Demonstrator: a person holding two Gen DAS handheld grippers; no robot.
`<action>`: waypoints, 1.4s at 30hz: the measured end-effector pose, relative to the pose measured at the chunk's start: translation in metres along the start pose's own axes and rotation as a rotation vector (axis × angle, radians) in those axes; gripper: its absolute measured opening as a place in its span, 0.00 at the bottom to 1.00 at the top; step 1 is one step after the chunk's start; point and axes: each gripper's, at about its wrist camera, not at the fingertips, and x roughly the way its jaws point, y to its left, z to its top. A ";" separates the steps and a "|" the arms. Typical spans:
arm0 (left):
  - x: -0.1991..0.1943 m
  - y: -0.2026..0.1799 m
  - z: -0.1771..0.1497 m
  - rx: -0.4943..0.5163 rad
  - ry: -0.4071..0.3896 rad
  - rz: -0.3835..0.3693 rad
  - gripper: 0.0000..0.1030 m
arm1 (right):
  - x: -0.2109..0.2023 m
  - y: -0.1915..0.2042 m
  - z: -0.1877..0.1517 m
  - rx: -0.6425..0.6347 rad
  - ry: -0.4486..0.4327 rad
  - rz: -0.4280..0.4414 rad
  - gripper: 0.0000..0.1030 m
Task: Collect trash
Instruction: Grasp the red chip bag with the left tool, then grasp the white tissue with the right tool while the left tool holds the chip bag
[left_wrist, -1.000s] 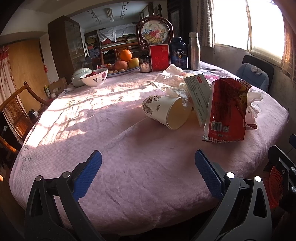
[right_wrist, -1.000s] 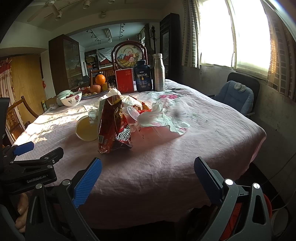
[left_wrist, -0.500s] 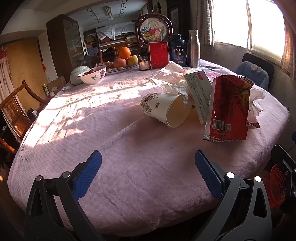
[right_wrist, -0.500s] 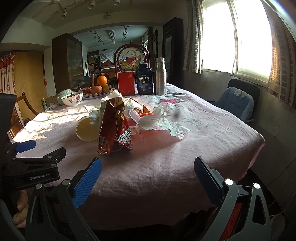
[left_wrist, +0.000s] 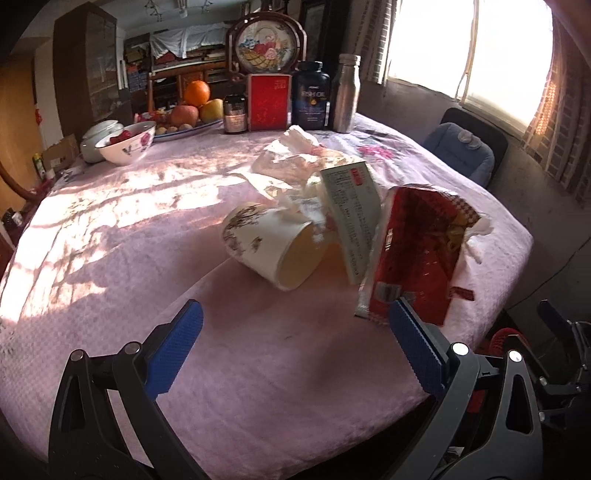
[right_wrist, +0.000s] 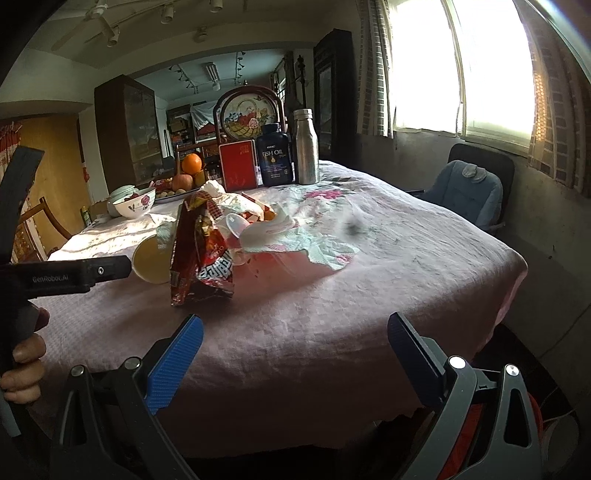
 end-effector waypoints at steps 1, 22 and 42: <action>0.001 -0.007 0.004 0.013 -0.003 -0.031 0.94 | 0.000 -0.004 0.001 0.009 -0.004 -0.009 0.95; 0.018 -0.037 0.053 0.186 -0.102 -0.129 0.48 | 0.015 -0.038 0.007 0.098 0.011 -0.008 0.95; 0.006 0.057 0.065 0.034 -0.225 -0.093 0.48 | 0.109 -0.006 0.071 0.094 0.083 0.084 0.50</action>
